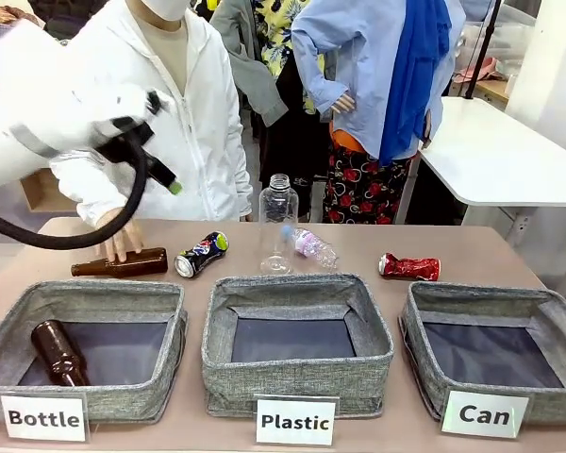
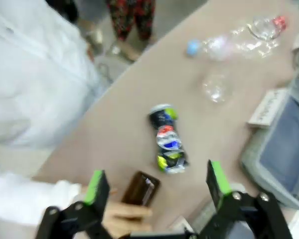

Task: Sort the can waste into the basket.
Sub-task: Pick up the can waste from the table and place it in the right Fabric basket.

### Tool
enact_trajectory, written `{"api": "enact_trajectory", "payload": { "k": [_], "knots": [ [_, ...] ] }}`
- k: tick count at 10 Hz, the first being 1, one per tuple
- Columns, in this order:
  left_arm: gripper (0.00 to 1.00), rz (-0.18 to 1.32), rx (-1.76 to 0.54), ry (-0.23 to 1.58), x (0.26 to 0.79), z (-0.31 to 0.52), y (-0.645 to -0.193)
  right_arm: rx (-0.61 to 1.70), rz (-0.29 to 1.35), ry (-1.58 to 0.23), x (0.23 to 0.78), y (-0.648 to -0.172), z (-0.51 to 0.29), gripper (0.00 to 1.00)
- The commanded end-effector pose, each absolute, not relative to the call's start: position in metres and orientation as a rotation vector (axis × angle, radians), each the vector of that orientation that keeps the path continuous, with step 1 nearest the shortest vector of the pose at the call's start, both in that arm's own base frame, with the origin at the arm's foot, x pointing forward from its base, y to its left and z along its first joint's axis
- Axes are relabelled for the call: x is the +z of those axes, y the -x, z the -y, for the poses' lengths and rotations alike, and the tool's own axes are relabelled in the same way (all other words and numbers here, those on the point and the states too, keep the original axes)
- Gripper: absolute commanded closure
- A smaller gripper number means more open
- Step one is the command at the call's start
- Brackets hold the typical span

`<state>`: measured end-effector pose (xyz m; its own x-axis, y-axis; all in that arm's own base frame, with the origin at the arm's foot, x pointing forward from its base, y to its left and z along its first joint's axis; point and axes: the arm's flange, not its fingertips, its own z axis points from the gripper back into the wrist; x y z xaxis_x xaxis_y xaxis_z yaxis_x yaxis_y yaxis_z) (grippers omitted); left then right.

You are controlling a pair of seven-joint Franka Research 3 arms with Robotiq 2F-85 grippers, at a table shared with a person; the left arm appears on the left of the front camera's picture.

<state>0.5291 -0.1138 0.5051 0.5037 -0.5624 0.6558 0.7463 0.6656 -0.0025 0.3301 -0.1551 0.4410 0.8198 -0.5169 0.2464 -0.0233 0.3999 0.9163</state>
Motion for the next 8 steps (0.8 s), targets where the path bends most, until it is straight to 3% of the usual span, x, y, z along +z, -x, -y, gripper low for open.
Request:
{"api": "enact_trajectory", "payload": {
  "k": [1,4,8],
  "knots": [
    [0.00,0.684,-0.796,0.482,0.525,0.024,-0.416,-0.316,0.585,-1.146,0.440,-0.332,0.155,0.00],
    [0.00,0.812,-0.555,0.575,0.503,-0.078,-0.340,-0.316,0.585,-1.146,0.440,-0.332,0.155,0.00],
    [0.00,0.868,-0.229,0.975,0.418,-0.226,-0.316,-0.316,0.585,-1.146,0.440,-0.332,0.155,0.00]
  ]
}}
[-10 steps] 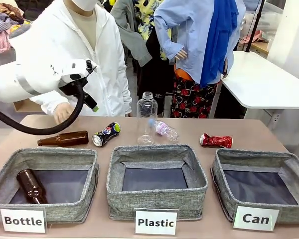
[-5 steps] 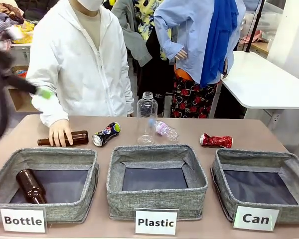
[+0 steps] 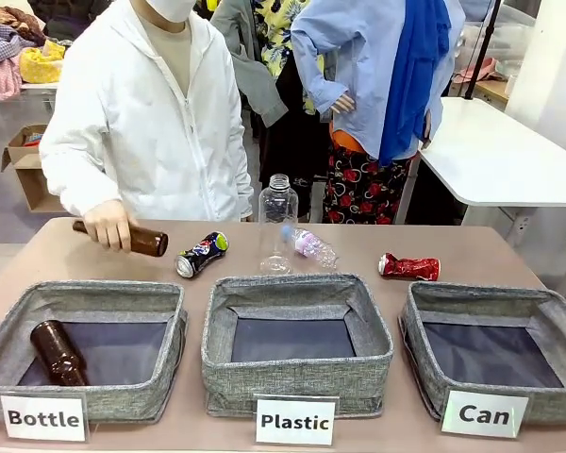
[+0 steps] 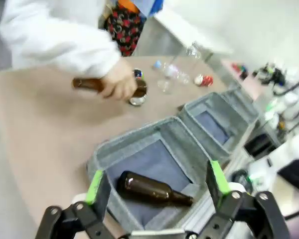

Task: Sort the can waste into the basket.
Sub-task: Pick up the can waste from the table and place it in the right Fabric basket.

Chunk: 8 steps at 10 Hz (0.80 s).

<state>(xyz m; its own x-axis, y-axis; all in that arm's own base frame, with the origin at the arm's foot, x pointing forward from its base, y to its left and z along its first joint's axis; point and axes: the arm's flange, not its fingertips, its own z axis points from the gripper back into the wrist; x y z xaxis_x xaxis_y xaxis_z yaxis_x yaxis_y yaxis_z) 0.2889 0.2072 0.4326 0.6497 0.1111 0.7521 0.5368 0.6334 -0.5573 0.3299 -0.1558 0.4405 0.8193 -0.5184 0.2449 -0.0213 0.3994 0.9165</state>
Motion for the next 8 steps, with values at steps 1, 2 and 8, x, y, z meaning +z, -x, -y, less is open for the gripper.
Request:
{"api": "enact_trajectory", "payload": {
  "k": [1,2,8],
  "knots": [
    [0.00,0.891,-0.209,1.069,0.385,-0.242,-0.308,-0.316,0.585,-1.146,0.440,-0.332,0.155,0.00],
    [0.00,0.907,-0.147,1.133,0.355,-0.251,-0.305,-0.316,0.585,-1.146,0.440,-0.332,0.155,0.00],
    [0.00,0.919,-0.287,1.020,0.407,-0.218,-0.324,-0.316,0.585,-1.146,0.440,-0.332,0.155,0.00]
  ]
}}
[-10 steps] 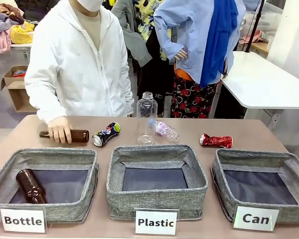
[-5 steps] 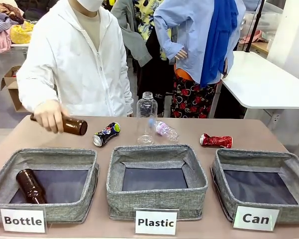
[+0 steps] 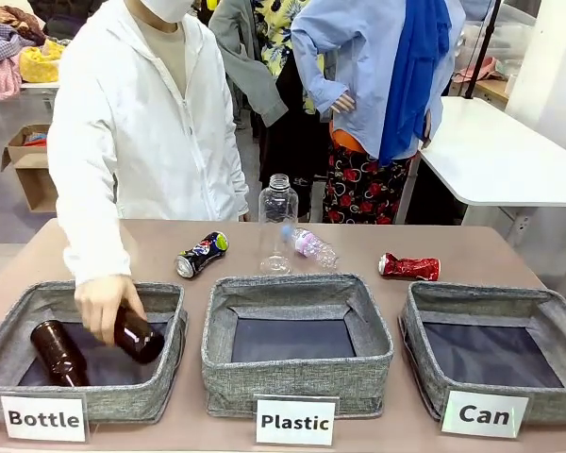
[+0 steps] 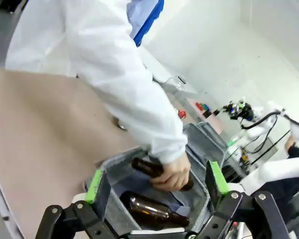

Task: Sort the can waste into the basket.
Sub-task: Pick up the can waste from the table and place it in the right Fabric basket.

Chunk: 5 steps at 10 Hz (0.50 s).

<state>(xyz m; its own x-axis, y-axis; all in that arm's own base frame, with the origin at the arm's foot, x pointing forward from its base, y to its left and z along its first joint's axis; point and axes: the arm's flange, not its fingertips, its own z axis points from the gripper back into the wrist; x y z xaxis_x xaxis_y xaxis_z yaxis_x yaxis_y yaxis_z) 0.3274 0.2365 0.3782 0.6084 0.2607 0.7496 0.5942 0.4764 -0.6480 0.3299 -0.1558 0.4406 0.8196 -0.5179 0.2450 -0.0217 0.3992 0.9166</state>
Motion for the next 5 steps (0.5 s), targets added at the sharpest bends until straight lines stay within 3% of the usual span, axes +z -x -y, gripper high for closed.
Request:
{"api": "enact_trajectory", "payload": {
  "k": [1,5],
  "knots": [
    [0.00,0.865,-0.331,0.961,0.426,-0.200,-0.341,-0.316,0.585,-1.146,0.440,-0.332,0.155,0.00],
    [0.00,0.815,-0.257,0.966,0.428,-0.200,-0.354,-0.316,0.585,-1.146,0.440,-0.332,0.155,0.00]
  ]
}}
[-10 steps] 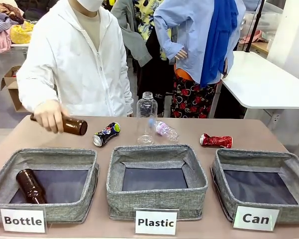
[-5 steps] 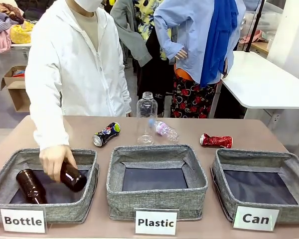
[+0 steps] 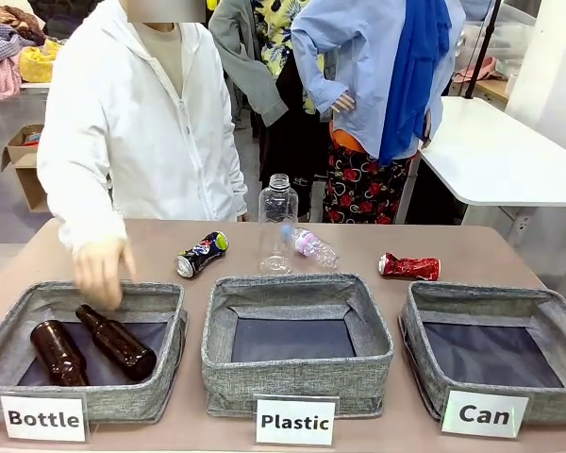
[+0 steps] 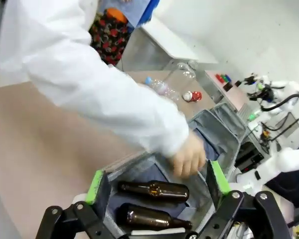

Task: Sort the can waste into the basket.
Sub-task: Pick up the can waste from the table and place it in the right Fabric basket.

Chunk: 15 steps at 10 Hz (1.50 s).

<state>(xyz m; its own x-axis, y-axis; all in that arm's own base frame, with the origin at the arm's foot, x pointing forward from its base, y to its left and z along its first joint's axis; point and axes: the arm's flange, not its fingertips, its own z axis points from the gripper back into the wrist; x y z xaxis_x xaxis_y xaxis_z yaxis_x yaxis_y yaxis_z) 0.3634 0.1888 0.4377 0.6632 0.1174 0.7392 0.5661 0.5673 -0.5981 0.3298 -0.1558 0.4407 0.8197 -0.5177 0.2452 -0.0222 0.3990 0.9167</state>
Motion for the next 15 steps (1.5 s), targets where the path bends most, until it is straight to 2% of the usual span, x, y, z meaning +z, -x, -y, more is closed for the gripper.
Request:
{"api": "enact_trajectory", "payload": {
  "k": [1,4,6,9,12,15],
  "knots": [
    [0.00,0.830,-0.228,0.964,0.424,-0.202,-0.346,-0.316,0.585,-1.146,0.440,-0.332,0.155,0.00],
    [0.00,0.852,-0.249,0.877,0.432,-0.171,-0.332,-0.316,0.585,-1.146,0.440,-0.332,0.155,0.00],
    [0.00,0.810,-0.323,0.751,0.462,-0.125,-0.354,-0.316,0.585,-1.146,0.440,-0.332,0.155,0.00],
    [0.00,0.639,-0.563,0.554,0.495,-0.026,-0.427,-0.316,0.585,-1.146,0.440,-0.332,0.155,0.00],
    [0.00,0.533,-0.733,0.356,0.485,0.069,-0.504,-0.316,0.585,-1.146,0.440,-0.332,0.155,0.00],
    [0.00,0.396,-0.903,0.338,0.454,0.142,-0.577,-0.316,0.585,-1.146,0.440,-0.332,0.155,0.00]
  ]
}}
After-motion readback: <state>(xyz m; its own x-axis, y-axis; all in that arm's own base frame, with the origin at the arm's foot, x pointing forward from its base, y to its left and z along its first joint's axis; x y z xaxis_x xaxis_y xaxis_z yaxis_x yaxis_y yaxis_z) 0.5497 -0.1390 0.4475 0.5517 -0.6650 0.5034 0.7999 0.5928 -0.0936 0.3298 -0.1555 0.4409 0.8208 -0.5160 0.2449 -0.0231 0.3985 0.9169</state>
